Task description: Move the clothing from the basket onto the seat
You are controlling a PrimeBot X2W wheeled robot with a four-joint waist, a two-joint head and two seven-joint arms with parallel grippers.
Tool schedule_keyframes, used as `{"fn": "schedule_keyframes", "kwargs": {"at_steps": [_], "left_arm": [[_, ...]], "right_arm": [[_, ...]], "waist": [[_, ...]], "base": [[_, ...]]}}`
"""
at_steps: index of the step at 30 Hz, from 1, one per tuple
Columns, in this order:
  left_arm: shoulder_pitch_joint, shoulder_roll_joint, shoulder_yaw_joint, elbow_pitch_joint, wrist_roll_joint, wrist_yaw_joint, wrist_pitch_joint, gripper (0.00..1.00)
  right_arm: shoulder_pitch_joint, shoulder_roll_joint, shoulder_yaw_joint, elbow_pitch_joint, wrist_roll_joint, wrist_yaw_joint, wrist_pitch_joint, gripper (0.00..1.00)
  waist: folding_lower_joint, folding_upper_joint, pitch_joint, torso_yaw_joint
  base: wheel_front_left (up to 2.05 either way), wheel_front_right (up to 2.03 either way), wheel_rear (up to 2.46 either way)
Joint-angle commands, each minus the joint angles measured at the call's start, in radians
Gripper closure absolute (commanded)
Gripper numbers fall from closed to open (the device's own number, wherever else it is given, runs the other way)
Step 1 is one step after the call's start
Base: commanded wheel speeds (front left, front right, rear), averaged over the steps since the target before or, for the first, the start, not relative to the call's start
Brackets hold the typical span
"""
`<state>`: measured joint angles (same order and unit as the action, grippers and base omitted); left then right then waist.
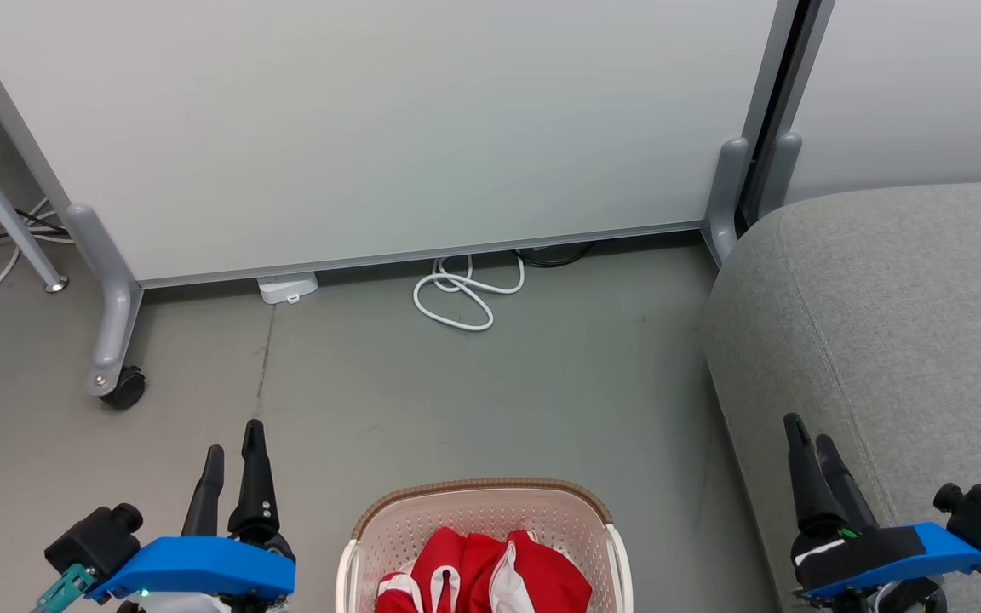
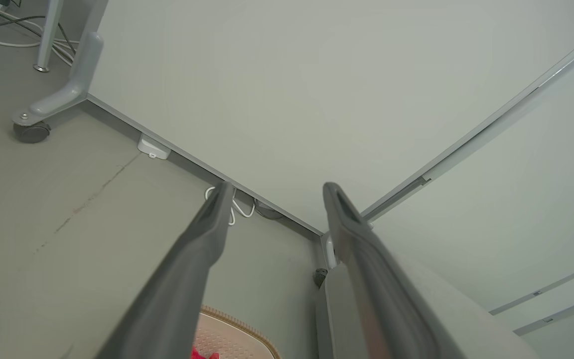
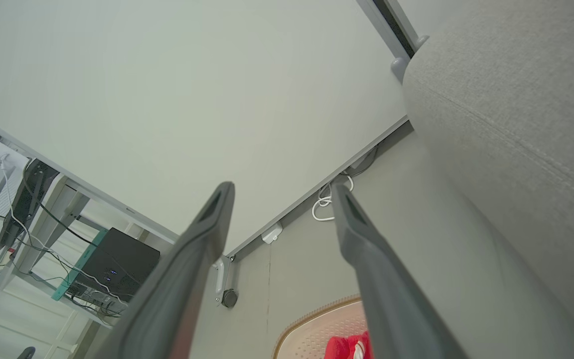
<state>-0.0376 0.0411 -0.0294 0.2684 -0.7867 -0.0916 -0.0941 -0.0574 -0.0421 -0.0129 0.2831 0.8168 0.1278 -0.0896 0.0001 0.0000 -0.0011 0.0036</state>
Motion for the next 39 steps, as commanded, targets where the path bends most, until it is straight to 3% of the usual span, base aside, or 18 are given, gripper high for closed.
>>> {"fn": "schedule_keyframes", "kwargs": {"at_steps": [1, 19, 39], "left_arm": [[-0.013, 0.008, -0.006, -0.010, 0.037, 0.002, -0.011, 0.00], [-0.024, 0.011, -0.033, 0.007, 0.259, 0.002, -0.062, 0.00], [-0.029, 0.011, -0.043, 0.020, 0.408, -0.004, -0.106, 0.00]], "right_arm": [[-0.018, -0.007, 0.005, -0.014, -0.033, 0.003, -0.010, 0.00], [-0.022, -0.008, 0.010, -0.014, -0.255, 0.003, -0.040, 0.00], [-0.018, -0.009, -0.002, -0.013, -0.425, 0.003, -0.067, 0.00]], "waist": [[-0.0001, 0.0000, 0.000, 0.000], [-0.0001, 0.0000, 0.004, 0.001], [-0.0001, 0.0000, 0.006, 0.000]], "base": [[0.00, 0.00, 0.00], [0.00, 0.00, 0.00], [0.00, 0.00, 0.00]]}}
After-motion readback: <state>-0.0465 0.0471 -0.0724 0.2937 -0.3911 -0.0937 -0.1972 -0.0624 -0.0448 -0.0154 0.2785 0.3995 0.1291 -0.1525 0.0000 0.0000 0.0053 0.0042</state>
